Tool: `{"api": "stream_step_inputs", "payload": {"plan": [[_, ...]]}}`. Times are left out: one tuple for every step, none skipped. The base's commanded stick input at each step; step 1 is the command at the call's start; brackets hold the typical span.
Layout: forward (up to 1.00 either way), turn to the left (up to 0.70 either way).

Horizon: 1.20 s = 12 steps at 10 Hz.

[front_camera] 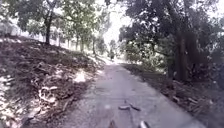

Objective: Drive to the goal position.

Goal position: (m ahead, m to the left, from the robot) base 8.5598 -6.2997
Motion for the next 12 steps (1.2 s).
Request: {"api": "stream_step_inputs", "payload": {"plan": [[0.50,0.00],[0.50,0.00],[0.50,0.00],[0.50,0.00],[0.50,0.00],[0.50,0.00],[0.50,0.00],[0.50,0.00],[0.50,0.00],[0.50,0.00],[0.50,0.00],[0.50,0.00]]}}
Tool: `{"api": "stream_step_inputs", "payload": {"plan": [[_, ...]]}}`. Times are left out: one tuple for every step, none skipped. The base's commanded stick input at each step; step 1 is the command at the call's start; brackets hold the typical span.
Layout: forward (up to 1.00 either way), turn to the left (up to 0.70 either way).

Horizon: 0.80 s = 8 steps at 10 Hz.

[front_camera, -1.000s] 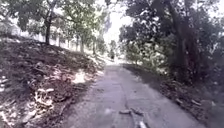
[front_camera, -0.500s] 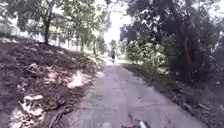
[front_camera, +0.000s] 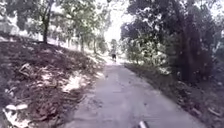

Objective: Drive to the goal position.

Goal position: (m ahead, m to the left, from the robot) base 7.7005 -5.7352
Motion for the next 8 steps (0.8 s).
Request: {"api": "stream_step_inputs", "payload": {"plan": [[0.50,0.00],[0.50,0.00],[0.50,0.00],[0.50,0.00],[0.50,0.00],[0.50,0.00],[0.50,0.00],[0.50,0.00]]}}
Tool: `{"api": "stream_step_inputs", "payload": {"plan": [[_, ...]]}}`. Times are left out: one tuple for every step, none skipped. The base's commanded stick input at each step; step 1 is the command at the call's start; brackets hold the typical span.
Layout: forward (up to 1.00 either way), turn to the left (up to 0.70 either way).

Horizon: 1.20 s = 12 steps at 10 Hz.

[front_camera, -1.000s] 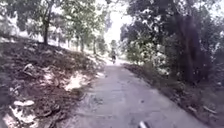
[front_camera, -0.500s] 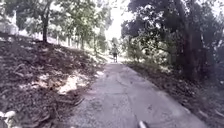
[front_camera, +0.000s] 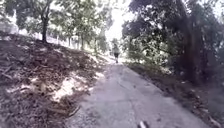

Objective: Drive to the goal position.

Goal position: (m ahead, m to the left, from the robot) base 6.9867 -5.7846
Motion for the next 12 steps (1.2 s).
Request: {"api": "stream_step_inputs", "payload": {"plan": [[0.50,0.00],[0.50,0.00],[0.50,0.00],[0.50,0.00],[0.50,0.00],[0.50,0.00],[0.50,0.00],[0.50,0.00],[0.50,0.00],[0.50,0.00],[0.50,0.00],[0.50,0.00]]}}
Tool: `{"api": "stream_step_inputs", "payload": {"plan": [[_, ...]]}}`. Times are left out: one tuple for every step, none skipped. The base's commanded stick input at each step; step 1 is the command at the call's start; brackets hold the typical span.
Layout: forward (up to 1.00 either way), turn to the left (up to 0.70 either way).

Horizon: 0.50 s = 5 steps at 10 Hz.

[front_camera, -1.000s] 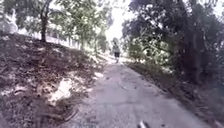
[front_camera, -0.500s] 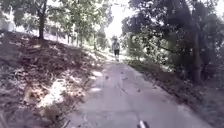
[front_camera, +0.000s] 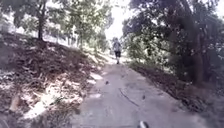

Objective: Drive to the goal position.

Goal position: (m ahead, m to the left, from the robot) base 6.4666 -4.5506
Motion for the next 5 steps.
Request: {"api": "stream_step_inputs", "payload": {"plan": [[0.50,0.00],[0.50,0.00],[0.50,0.00],[0.50,0.00],[0.50,0.00]]}}
